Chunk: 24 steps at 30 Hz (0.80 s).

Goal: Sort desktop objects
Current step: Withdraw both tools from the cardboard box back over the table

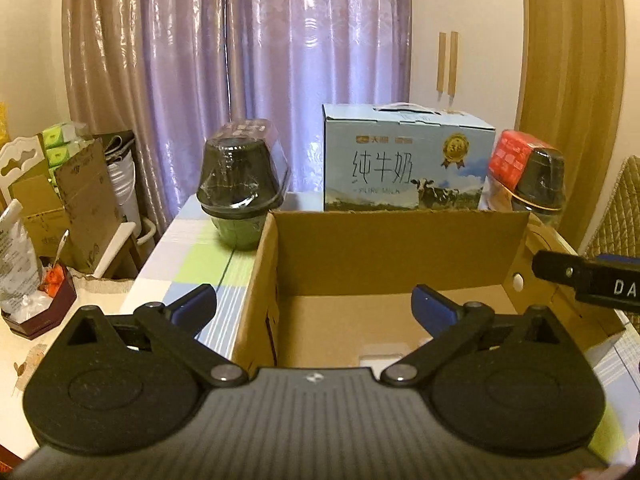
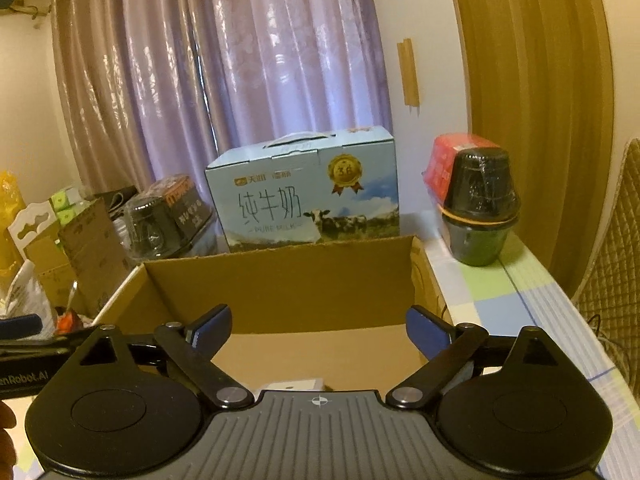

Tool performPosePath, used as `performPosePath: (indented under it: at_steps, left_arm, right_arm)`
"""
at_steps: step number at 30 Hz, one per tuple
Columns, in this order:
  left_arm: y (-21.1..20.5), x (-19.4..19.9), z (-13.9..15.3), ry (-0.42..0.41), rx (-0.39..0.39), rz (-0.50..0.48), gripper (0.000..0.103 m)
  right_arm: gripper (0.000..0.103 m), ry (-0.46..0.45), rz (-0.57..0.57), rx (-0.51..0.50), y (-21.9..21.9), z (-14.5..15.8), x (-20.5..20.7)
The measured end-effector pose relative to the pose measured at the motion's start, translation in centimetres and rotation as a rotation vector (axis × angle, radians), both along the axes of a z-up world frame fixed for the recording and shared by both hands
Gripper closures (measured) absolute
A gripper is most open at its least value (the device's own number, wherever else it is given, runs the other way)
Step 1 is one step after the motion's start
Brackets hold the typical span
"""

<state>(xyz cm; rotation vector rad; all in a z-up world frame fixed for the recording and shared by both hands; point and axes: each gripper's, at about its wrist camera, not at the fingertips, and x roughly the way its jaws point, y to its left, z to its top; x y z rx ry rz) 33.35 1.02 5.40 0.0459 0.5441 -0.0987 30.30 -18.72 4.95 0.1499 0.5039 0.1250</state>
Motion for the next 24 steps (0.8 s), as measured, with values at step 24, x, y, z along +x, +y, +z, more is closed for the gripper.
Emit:
performPosePath:
  at_steps: [24]
  left_arm:
    - [4.4, -11.8, 1.1, 0.033, -0.007, -0.058, 0.001]
  right_arm:
    - [0.008, -0.017, 0.034, -0.021, -2.0, 0.3, -13.2]
